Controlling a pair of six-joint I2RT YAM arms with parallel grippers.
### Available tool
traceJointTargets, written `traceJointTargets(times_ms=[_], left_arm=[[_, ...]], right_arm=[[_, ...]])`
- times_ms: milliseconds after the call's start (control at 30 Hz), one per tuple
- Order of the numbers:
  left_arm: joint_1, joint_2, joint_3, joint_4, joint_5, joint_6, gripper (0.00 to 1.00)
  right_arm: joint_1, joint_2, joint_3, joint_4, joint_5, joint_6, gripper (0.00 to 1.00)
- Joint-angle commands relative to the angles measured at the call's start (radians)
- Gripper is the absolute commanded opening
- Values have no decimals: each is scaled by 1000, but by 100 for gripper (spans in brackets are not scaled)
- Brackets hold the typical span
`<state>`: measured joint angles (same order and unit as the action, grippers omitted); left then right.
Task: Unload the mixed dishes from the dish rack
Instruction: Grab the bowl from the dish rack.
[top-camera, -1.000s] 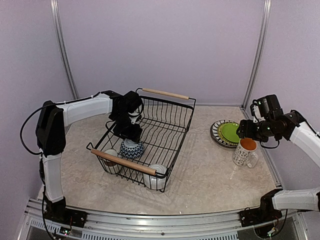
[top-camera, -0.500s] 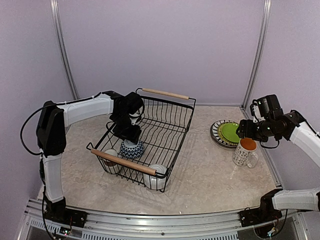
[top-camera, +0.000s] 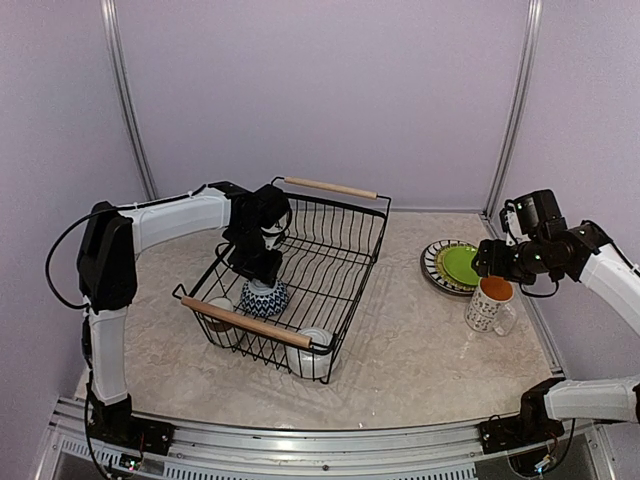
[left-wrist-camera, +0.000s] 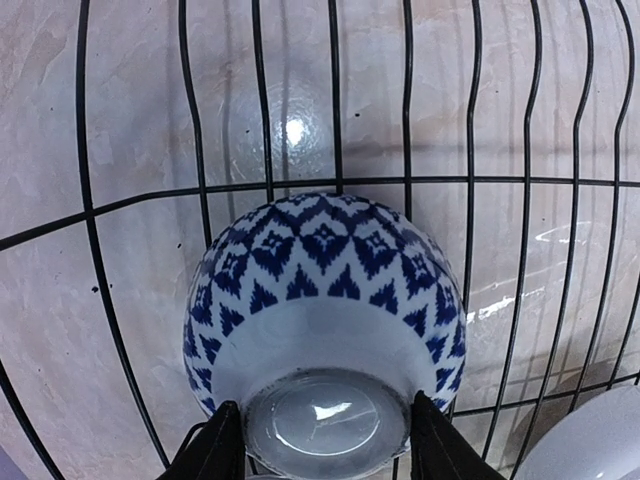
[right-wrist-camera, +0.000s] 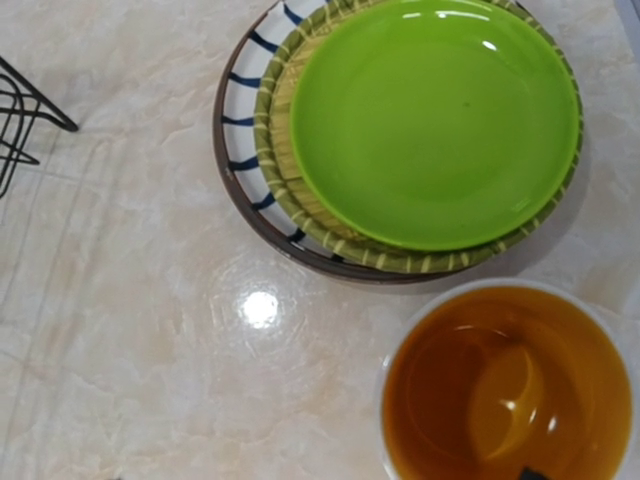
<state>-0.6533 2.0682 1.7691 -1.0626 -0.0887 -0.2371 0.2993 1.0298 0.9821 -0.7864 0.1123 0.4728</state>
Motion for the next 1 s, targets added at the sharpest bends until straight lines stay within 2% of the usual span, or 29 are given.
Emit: traceJointTargets(times_ms=[0, 233, 600, 800, 967], left_arm=[[-11, 14, 4, -12, -5, -4, 46], [-17, -13, 3, -7, -11, -8, 35], [-9, -151, -31, 58, 34, -35, 32], [45, -296, -108, 164, 188, -81, 31], [133, -420, -187, 294, 397, -156, 31]], right_arm=[[11, -25, -11, 4, -4, 11, 82], [11, -30, 14, -1, -9, 13, 82], [33, 3, 84, 70, -64, 35, 83], [90, 53, 111, 187, -108, 62, 83], [183, 150, 153, 335, -152, 93, 83]])
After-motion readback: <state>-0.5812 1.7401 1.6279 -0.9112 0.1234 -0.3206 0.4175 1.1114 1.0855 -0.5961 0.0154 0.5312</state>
